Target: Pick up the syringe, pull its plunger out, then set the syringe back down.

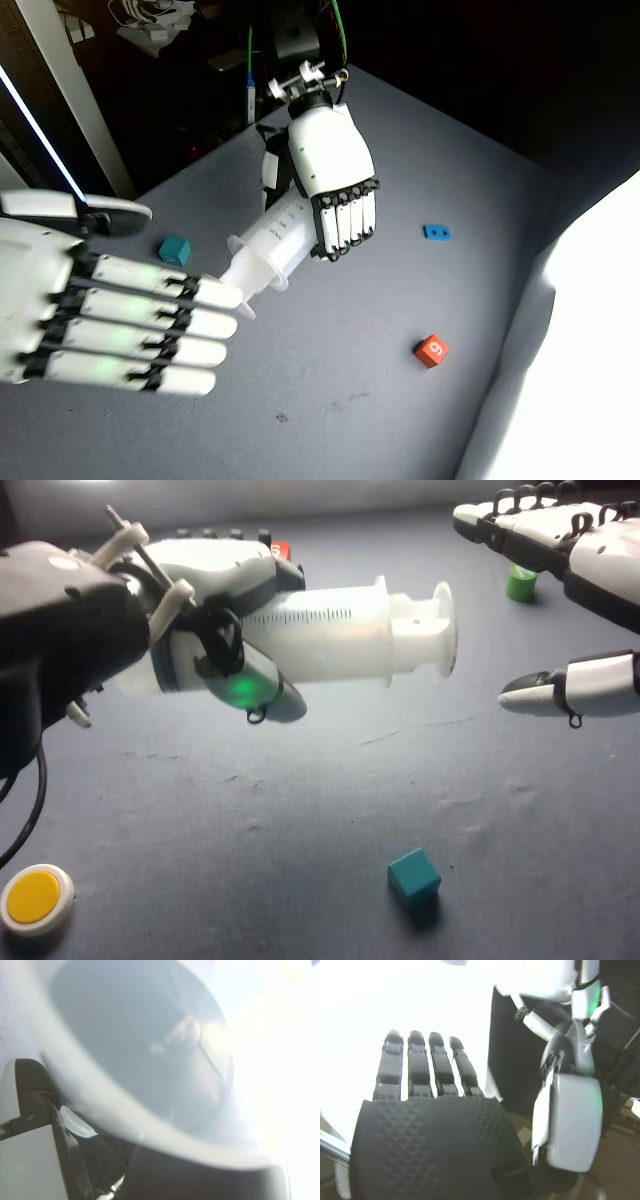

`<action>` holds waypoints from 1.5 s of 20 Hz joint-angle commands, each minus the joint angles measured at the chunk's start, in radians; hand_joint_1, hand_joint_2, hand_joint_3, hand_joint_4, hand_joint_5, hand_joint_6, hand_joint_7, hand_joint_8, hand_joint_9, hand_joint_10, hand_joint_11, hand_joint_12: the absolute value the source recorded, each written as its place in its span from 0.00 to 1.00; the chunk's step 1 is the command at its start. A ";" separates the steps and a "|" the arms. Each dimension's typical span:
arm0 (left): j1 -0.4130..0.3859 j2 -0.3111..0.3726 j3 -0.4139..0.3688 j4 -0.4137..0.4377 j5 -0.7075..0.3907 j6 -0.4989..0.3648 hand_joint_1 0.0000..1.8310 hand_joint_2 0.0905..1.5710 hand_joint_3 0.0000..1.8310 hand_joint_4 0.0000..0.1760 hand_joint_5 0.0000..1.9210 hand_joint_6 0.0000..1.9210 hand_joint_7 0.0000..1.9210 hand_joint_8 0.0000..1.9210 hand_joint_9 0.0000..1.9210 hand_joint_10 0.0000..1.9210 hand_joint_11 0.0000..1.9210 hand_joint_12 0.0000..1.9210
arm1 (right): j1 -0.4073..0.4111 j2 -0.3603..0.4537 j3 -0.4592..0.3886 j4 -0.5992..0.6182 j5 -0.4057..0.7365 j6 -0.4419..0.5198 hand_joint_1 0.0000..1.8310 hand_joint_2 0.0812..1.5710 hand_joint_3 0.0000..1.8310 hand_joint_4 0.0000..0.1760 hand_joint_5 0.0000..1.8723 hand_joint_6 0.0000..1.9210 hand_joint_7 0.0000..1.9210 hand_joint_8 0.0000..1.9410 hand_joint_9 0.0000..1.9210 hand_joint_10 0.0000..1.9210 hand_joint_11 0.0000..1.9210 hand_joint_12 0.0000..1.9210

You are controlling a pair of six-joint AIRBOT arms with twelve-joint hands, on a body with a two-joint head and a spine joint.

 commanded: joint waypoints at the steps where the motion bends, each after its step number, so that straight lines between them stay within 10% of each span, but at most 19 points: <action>1: -0.029 0.007 -0.008 0.019 -0.023 0.023 0.61 0.82 0.00 0.00 0.34 0.72 0.35 0.85 0.32 0.76 0.23 0.89 | 0.007 -0.001 0.009 -0.015 0.138 0.004 0.59 0.58 0.00 0.00 0.00 0.00 0.00 0.00 0.00 0.00 0.00 0.00; 23: -0.062 0.012 -0.014 0.007 -0.019 0.041 0.63 0.80 0.00 0.00 0.37 0.67 0.36 0.85 0.32 0.76 0.22 0.89 | 0.063 -0.202 0.100 0.094 0.114 0.007 0.60 0.64 0.01 0.00 0.09 0.01 0.14 0.01 0.13 0.01 0.00 0.21; 28: -0.063 0.012 -0.011 0.007 -0.020 0.042 0.62 0.81 0.00 0.00 0.35 0.70 0.36 0.85 0.31 0.78 0.22 0.90 | 0.064 -0.217 0.108 0.094 0.138 0.005 0.62 0.66 0.01 0.00 0.19 0.04 0.24 0.04 0.22 0.04 0.00 0.41; 30: -0.063 0.012 -0.010 0.007 -0.021 0.042 0.62 0.81 0.00 0.00 0.36 0.69 0.35 0.86 0.31 0.79 0.22 0.92 | 0.061 -0.217 0.111 0.094 0.138 0.005 0.60 0.73 0.00 0.00 0.27 0.25 0.34 0.14 0.27 0.24 0.00 0.64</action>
